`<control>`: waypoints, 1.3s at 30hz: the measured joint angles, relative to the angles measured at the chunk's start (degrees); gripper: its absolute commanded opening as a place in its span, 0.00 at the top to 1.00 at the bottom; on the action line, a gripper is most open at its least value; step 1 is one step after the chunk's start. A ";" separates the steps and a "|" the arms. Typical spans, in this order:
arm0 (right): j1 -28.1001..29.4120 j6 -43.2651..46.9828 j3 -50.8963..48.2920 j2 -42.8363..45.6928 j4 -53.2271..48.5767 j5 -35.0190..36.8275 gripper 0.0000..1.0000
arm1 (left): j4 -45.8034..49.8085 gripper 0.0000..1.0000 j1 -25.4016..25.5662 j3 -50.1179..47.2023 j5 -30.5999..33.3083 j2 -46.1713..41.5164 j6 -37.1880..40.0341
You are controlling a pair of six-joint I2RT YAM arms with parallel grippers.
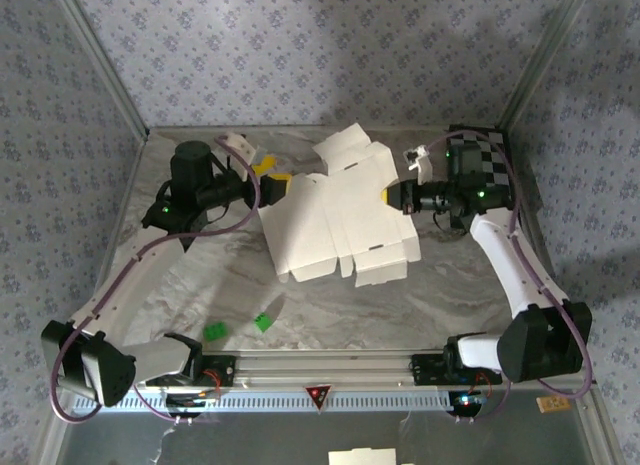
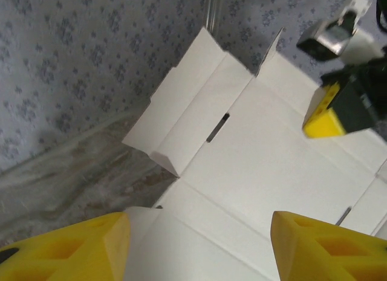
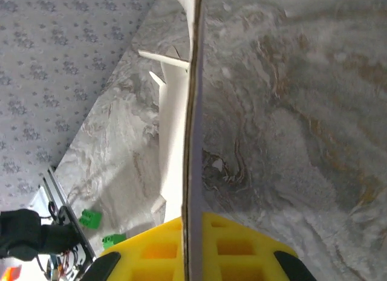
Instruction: Fold the paper box
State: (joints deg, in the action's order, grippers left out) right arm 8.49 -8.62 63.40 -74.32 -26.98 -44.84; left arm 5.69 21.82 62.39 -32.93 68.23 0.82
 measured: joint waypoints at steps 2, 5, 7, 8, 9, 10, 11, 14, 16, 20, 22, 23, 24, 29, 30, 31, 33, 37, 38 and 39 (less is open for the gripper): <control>0.00 -5.95 -4.31 -0.63 4.55 0.00 1.00 | -1.14 0.36 0.55 -2.82 0.55 -0.11 -2.60; 0.00 -12.76 -8.07 -2.84 9.60 0.07 1.00 | -1.68 0.36 2.62 -6.82 1.99 -0.26 -5.53; 0.00 -16.11 -9.84 -4.59 12.11 0.31 1.00 | -1.66 0.36 3.78 -8.92 2.93 -0.31 -6.91; 0.00 -17.40 -10.69 -5.35 13.09 0.50 1.00 | -1.57 0.36 4.24 -9.81 3.45 -0.31 -7.63; 0.00 -18.34 -11.43 -6.01 13.79 0.66 1.00 | -1.68 0.36 4.55 -10.67 4.04 -0.31 -8.31; 0.00 -19.08 -11.96 -6.54 14.16 0.90 1.00 | -1.84 0.36 4.59 -11.34 4.35 -0.35 -8.87; 0.00 -19.61 -12.41 -7.15 14.34 1.20 1.00 | -2.05 0.36 4.63 -12.20 4.96 -0.42 -9.51; 0.00 -20.09 -12.90 -8.02 14.19 2.78 1.00 | -2.40 0.36 4.85 -14.29 6.03 -0.68 -11.02; 0.15 -19.17 -12.83 -8.13 13.18 4.66 1.00 | -2.54 0.36 4.98 -15.37 6.67 -0.72 -11.47; 1.40 -14.40 -9.55 -9.53 5.77 9.64 1.00 | -2.51 0.36 4.98 -17.59 8.09 -1.33 -12.07; 2.69 -11.72 -6.51 -10.97 1.73 12.57 1.00 | -2.45 0.36 4.98 -18.14 8.72 -1.55 -12.31; 3.52 -10.34 -4.83 -11.67 -0.37 14.29 1.00 | -2.49 0.36 4.98 -18.32 9.03 -1.62 -12.48; 4.39 -9.14 -3.30 -12.22 -2.29 16.00 1.00 | -2.49 0.36 4.98 -18.43 9.20 -1.75 -12.50; 9.03 -4.24 3.50 -14.32 -10.64 24.59 1.00 | -2.29 0.36 4.98 -18.45 10.05 -2.32 -12.48; 10.03 -3.34 5.11 -15.02 -12.24 26.45 1.00 | -2.10 0.36 4.98 -18.45 10.16 -2.36 -12.46; 11.02 -2.54 6.60 -15.67 -13.60 28.20 1.00 | -1.75 0.36 4.98 -18.45 10.29 -2.47 -12.46; 12.94 -1.29 8.96 -16.63 -15.67 31.45 1.00 | -1.22 0.36 4.98 -18.45 10.47 -2.69 -12.46; 16.59 0.13 11.93 -17.84 -18.86 37.73 1.00 | -0.81 0.36 4.98 -18.47 10.54 -3.10 -12.46; 17.49 0.55 12.61 -18.32 -19.52 39.26 1.00 | -0.79 0.36 4.98 -18.49 10.58 -3.17 -12.46; 18.34 0.81 13.25 -18.84 -20.04 40.54 1.00 | -0.81 0.36 4.98 -18.58 10.69 -3.23 -12.46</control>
State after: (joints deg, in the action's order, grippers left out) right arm 26.83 -7.81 76.64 -93.17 -47.03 -4.29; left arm 4.89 26.81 43.81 -22.24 64.99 -11.64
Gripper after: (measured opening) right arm 0.070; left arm 0.640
